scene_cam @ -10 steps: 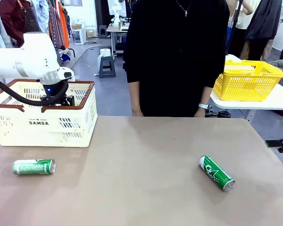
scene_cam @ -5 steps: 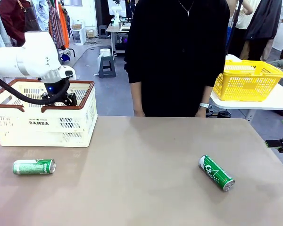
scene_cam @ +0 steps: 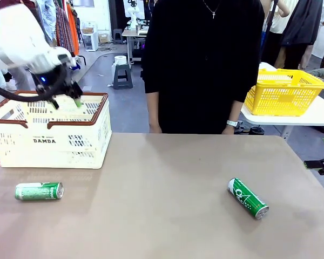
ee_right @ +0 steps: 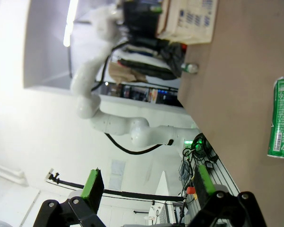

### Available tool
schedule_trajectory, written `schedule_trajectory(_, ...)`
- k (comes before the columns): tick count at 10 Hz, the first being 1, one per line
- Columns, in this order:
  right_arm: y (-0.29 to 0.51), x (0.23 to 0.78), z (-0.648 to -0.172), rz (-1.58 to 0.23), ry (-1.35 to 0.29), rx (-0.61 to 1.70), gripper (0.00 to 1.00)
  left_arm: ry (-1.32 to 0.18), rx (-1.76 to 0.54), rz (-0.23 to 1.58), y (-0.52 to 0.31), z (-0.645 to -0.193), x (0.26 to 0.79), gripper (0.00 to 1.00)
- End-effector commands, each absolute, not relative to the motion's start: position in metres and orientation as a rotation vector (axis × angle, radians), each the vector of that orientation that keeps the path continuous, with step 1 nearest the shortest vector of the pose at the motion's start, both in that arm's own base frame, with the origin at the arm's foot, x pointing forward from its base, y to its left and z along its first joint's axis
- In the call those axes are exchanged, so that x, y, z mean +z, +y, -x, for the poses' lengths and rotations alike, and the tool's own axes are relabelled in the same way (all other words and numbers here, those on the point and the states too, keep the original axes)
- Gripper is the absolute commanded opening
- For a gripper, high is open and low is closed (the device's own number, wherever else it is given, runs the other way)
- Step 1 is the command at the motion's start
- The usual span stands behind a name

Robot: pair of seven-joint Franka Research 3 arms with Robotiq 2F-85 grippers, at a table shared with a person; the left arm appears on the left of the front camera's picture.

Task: Place the drinks into the Shopping basket.
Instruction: Pick up one drink and place it into the Shopping basket.

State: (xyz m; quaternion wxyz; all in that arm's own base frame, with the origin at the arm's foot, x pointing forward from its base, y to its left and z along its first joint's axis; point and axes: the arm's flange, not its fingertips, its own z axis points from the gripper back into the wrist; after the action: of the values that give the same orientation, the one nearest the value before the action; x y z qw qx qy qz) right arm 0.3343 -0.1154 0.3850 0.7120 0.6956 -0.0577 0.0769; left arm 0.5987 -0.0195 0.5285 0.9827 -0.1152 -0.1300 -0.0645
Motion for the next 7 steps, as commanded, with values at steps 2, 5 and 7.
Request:
schedule_trajectory(2, -0.116, 0.391, -0.334, -1.54, -0.107, 0.163, 1.0, -0.377, -0.199, 0.522, 0.038, -0.486, 0.601, 1.0)
schedule_trajectory(5, -0.116, 0.391, -0.334, -1.54, -0.107, 0.163, 1.0, -0.325, -0.244, 0.862, 0.109, -0.402, 0.592, 1.0)
schedule_trajectory(7, -0.116, 0.391, -0.334, -1.54, -0.107, 0.163, 1.0, -0.281, -0.25, 1.064, 0.156, -0.358, 0.538, 1.0)
